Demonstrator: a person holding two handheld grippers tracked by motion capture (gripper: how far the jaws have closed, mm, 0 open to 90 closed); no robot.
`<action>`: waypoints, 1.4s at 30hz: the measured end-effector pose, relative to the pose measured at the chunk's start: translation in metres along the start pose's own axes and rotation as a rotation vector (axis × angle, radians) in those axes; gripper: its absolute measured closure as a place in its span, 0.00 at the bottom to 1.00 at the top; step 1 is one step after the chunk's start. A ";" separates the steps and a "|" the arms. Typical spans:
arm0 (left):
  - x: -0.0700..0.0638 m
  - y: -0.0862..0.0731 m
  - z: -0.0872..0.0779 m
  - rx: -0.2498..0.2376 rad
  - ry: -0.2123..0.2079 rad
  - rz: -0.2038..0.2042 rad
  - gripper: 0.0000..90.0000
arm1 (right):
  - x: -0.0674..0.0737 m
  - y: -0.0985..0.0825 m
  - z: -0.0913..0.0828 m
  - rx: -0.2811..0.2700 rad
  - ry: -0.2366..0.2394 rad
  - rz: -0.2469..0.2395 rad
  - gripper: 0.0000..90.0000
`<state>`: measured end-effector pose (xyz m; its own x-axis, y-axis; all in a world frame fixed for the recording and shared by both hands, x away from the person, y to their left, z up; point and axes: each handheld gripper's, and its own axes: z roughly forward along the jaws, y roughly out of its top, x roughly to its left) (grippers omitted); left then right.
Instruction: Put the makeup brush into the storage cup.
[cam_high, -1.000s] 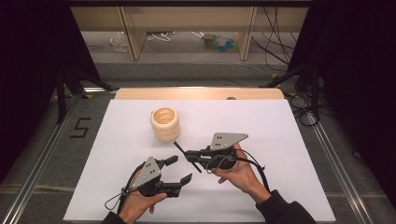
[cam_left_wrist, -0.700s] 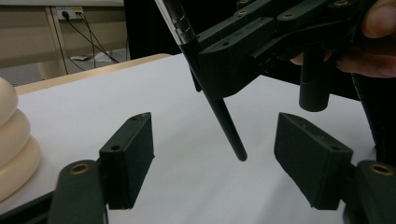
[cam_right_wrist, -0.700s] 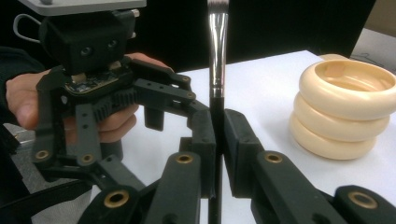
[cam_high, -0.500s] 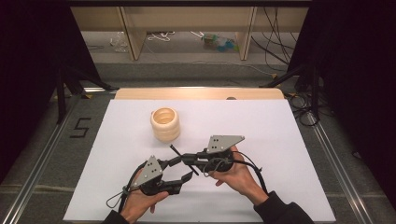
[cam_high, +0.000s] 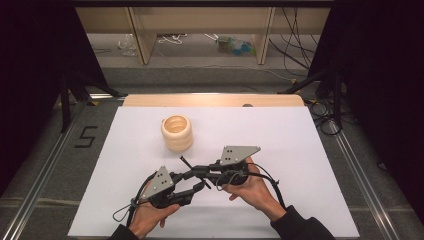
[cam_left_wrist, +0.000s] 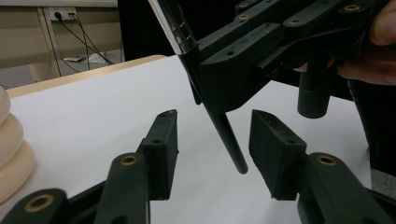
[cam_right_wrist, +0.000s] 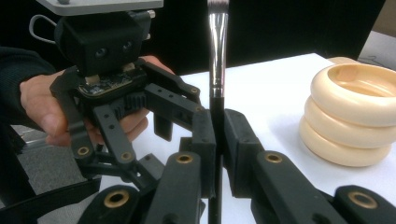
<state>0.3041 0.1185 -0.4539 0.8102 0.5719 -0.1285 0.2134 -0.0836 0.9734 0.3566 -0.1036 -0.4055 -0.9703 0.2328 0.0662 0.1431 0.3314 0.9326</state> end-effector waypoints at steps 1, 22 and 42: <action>0.000 0.000 0.000 -0.001 -0.004 -0.004 0.59 | 0.000 0.000 0.000 0.000 0.000 0.000 0.93; 0.002 0.000 -0.002 -0.002 -0.024 0.001 0.76 | 0.004 0.001 0.003 -0.006 0.011 -0.003 0.93; 0.005 0.000 -0.004 0.007 -0.031 -0.033 0.89 | 0.004 0.001 0.005 -0.012 0.004 -0.015 0.94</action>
<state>0.3066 0.1245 -0.4535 0.8190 0.5492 -0.1663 0.2440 -0.0709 0.9672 0.3536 -0.0979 -0.4059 -0.9732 0.2237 0.0535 0.1260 0.3242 0.9376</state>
